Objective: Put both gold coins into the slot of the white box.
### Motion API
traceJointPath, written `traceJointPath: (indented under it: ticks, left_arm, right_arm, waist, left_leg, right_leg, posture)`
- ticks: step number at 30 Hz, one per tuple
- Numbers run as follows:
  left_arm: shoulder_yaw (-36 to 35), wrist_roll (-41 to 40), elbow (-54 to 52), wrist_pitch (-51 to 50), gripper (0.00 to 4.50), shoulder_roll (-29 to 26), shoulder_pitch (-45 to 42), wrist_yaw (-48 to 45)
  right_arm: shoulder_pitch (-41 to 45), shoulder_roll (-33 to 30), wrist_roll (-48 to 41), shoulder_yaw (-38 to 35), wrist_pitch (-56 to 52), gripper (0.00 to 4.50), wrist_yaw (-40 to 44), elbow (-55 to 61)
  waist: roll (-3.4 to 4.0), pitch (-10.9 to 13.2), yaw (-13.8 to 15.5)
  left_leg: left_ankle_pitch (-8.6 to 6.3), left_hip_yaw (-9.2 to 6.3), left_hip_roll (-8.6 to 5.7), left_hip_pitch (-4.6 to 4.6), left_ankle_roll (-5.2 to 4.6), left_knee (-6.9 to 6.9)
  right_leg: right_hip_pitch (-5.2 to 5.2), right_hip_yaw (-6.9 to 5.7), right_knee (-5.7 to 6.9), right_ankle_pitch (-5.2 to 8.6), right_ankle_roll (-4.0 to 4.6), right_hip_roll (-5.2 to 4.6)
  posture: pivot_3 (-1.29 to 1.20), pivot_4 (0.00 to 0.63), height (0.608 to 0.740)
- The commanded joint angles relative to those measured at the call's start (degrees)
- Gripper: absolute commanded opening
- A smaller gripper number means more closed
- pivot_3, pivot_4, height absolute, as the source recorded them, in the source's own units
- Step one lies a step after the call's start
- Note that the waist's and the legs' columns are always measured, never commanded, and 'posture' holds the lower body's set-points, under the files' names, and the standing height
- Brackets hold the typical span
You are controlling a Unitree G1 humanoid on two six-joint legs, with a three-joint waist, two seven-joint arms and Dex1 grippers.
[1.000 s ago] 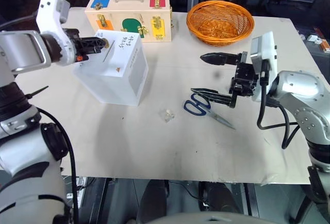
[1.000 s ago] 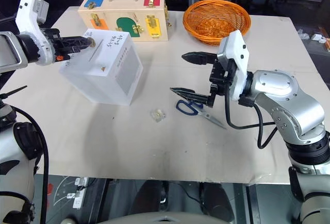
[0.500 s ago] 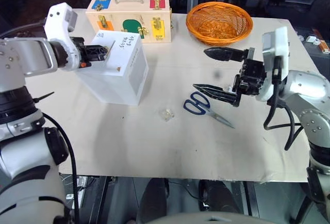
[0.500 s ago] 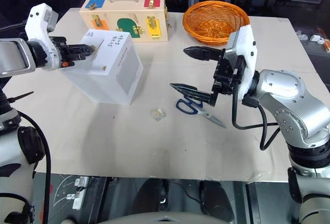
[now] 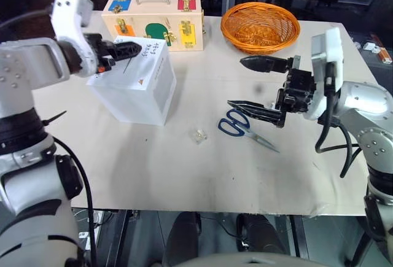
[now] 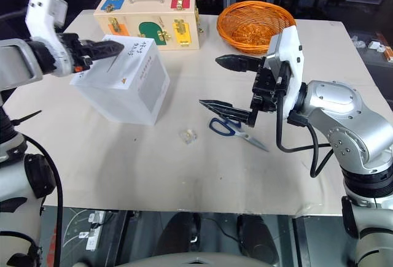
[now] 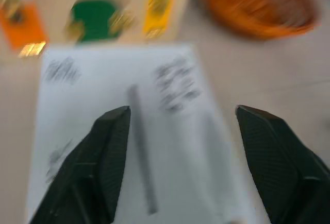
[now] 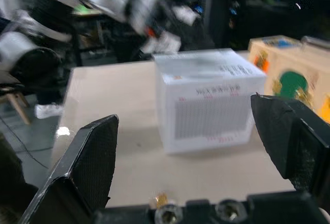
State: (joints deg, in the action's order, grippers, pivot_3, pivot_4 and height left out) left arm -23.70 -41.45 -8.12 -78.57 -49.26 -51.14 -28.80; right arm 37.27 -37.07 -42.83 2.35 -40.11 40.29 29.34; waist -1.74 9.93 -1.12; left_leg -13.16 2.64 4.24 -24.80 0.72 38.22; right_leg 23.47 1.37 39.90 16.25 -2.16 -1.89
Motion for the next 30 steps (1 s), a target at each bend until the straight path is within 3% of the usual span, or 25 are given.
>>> traceJointPath:
  ticks: [1, 5, 8, 10, 15, 18, 30]
  left_arm:
    - [-9.5, -12.7, -9.7, -1.9, 3.07, -1.0, 6.4, -9.6]
    - [-12.3, -16.7, -17.3, 1.9, 3.07, -4.3, 19.4, -17.3]
    - [-13.6, -16.8, -23.1, 6.3, 3.12, -5.7, 31.6, -22.7]
    - [-14.3, -15.3, -25.3, 9.8, 3.12, -5.1, 37.2, -23.3]
    - [-15.9, -7.7, -27.9, 27.1, 3.12, -0.8, 49.7, -28.3]
    - [-15.3, -3.3, -26.9, 33.9, 3.12, -2.7, 56.9, -34.6]
    - [-15.0, -2.9, -24.4, 39.3, 3.12, -4.1, 60.1, -35.6]
  right_arm:
    - [-0.5, 2.3, 4.7, 6.0, -4.2, 4.50, -5.1, 0.1]
    - [-1.9, 8.1, 7.7, 10.8, -7.8, 4.50, -9.9, -3.5]
    - [-3.1, 12.3, 10.9, 15.3, -7.9, 3.65, -11.3, -6.1]
    - [-3.2, 15.3, 13.3, 17.4, -7.6, 2.74, -12.6, -8.8]
    - [-2.7, 21.5, 15.8, 18.3, -9.0, 2.74, -14.1, -15.3]
    - [-1.6, 22.7, 18.0, 20.8, -9.1, 1.87, -13.0, -16.8]
    - [-0.7, 24.4, 21.8, 22.7, -10.7, 1.87, -10.1, -18.8]
  waist:
    - [0.00, 0.0, -0.1]
    - [0.00, 0.0, -0.2]
    - [0.00, 0.0, -0.5]
    - [-0.02, 0.0, -0.4]
    - [-0.01, 0.0, 0.1]
    - [-0.04, -0.1, 0.3]
    - [-0.04, -0.1, 0.2]
  left_leg:
    - [0.02, 0.00, 0.00, 0.00, 0.03, -0.02]
    - [0.01, -0.02, 0.03, 0.01, 0.01, 0.00]
    - [-0.03, 0.05, 0.01, 0.04, -0.06, 0.01]
    - [-0.06, -0.01, 0.02, 0.00, -0.11, 0.03]
    - [-0.11, 0.01, 0.02, 0.07, -0.19, 0.00]
    - [-0.11, -0.01, 0.02, 0.04, -0.19, 0.00]
    - [-0.13, -0.01, 0.04, 0.04, -0.21, -0.04]
  right_leg:
    - [0.02, 0.00, 0.03, 0.00, 0.00, 0.00]
    - [0.04, 0.00, 0.08, 0.00, 0.01, 0.04]
    - [0.03, 0.06, 0.06, 0.00, 0.00, -0.01]
    - [0.04, -0.01, 0.08, 0.00, 0.01, 0.00]
    - [0.02, 0.00, 0.10, 0.00, 0.03, 0.01]
    - [0.03, -0.03, 0.08, 0.00, 0.05, 0.03]
    - [0.04, -0.05, 0.05, 0.00, 0.05, 0.04]
  posture:
    - [0.00, 0.150, 0.726]
    - [0.00, 0.150, 0.726]
    - [0.00, 0.150, 0.726]
    - [0.00, 0.150, 0.726]
    - [0.00, 0.150, 0.726]
    - [0.00, 0.150, 0.726]
    - [0.00, 0.150, 0.726]
